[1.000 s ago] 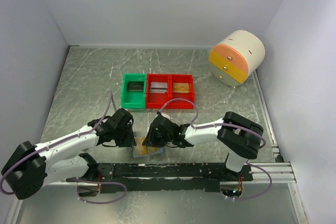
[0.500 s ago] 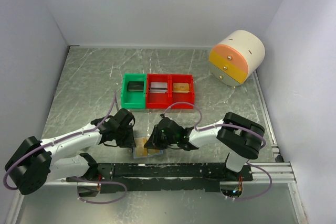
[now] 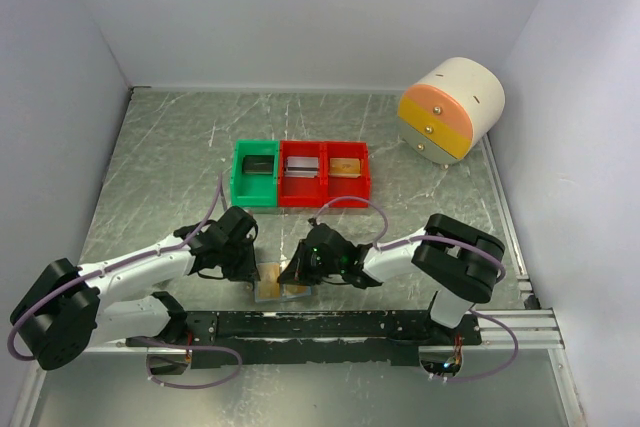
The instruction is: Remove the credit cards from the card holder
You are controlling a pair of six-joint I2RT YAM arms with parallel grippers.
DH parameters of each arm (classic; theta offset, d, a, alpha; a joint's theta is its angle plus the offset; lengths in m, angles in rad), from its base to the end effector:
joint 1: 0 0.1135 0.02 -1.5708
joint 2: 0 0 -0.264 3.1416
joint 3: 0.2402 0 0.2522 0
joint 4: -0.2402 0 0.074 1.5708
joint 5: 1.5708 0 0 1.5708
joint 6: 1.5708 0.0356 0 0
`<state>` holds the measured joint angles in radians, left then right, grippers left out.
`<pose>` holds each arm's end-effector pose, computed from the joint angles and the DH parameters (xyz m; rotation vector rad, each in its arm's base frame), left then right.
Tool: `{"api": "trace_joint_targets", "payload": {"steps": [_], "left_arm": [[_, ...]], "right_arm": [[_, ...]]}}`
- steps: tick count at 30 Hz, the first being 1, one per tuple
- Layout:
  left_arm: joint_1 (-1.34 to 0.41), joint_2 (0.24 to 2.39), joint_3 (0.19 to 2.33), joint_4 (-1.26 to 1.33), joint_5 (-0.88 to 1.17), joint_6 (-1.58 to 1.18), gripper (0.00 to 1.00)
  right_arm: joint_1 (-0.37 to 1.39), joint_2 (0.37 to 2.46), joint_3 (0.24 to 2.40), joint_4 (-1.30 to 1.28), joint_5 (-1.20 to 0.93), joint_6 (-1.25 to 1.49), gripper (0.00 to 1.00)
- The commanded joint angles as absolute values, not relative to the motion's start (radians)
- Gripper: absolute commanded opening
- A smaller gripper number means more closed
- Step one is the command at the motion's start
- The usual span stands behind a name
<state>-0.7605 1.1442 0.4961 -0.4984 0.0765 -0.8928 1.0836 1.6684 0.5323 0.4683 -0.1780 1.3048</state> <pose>0.1339 -0.1311 0.1540 -0.1657 2.8580 -0.5278 0.1297 0.2583 0.1118 0.1800 2.6684 1.2926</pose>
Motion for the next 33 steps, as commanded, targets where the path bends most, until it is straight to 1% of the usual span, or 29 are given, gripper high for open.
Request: {"api": "trace_joint_targets", "payload": {"steps": [1, 10, 13, 16, 20, 22, 24, 27, 30, 33], "left_arm": [[-0.764, 1.124, 0.507, -0.485, 0.089, -0.887, 0.27], [-0.765, 1.116, 0.523, -0.436, 0.129, -0.892, 0.28], [-0.770, 1.129, 0.542, -0.413, 0.145, -0.886, 0.31], [-0.785, 1.142, 0.575, -0.412, 0.137, -0.878, 0.39], [-0.795, 1.145, 0.627, -0.473, 0.066, -0.863, 0.59], [-0.793, 1.136, 0.652, -0.528, 0.024, -0.861, 0.63], [-0.794, 1.118, 0.664, -0.544, 0.013, -0.858, 0.64], [-0.794, 1.088, 0.650, -0.491, 0.074, -0.849, 0.61], [-0.796, 1.095, 0.615, -0.409, 0.175, -0.846, 0.57], [-0.797, 1.136, 0.581, -0.370, 0.232, -0.850, 0.48]], "right_arm": [[1.075, 1.648, 0.526, 0.515, -0.189, 1.303, 0.00], [1.047, 1.595, 0.513, 0.419, -0.157, 1.278, 0.00], [1.024, 1.565, 0.486, 0.414, -0.154, 1.275, 0.00], [1.004, 1.547, 0.474, 0.401, -0.167, 1.253, 0.00], [1.000, 1.550, 0.475, 0.379, -0.184, 1.239, 0.00], [0.999, 1.556, 0.470, 0.394, -0.190, 1.241, 0.00], [0.999, 1.568, 0.470, 0.399, -0.196, 1.241, 0.00], [1.000, 1.588, 0.478, 0.407, -0.205, 1.237, 0.00], [1.000, 1.607, 0.486, 0.416, -0.212, 1.242, 0.00], [1.000, 1.616, 0.482, 0.427, -0.214, 1.252, 0.00]]}}
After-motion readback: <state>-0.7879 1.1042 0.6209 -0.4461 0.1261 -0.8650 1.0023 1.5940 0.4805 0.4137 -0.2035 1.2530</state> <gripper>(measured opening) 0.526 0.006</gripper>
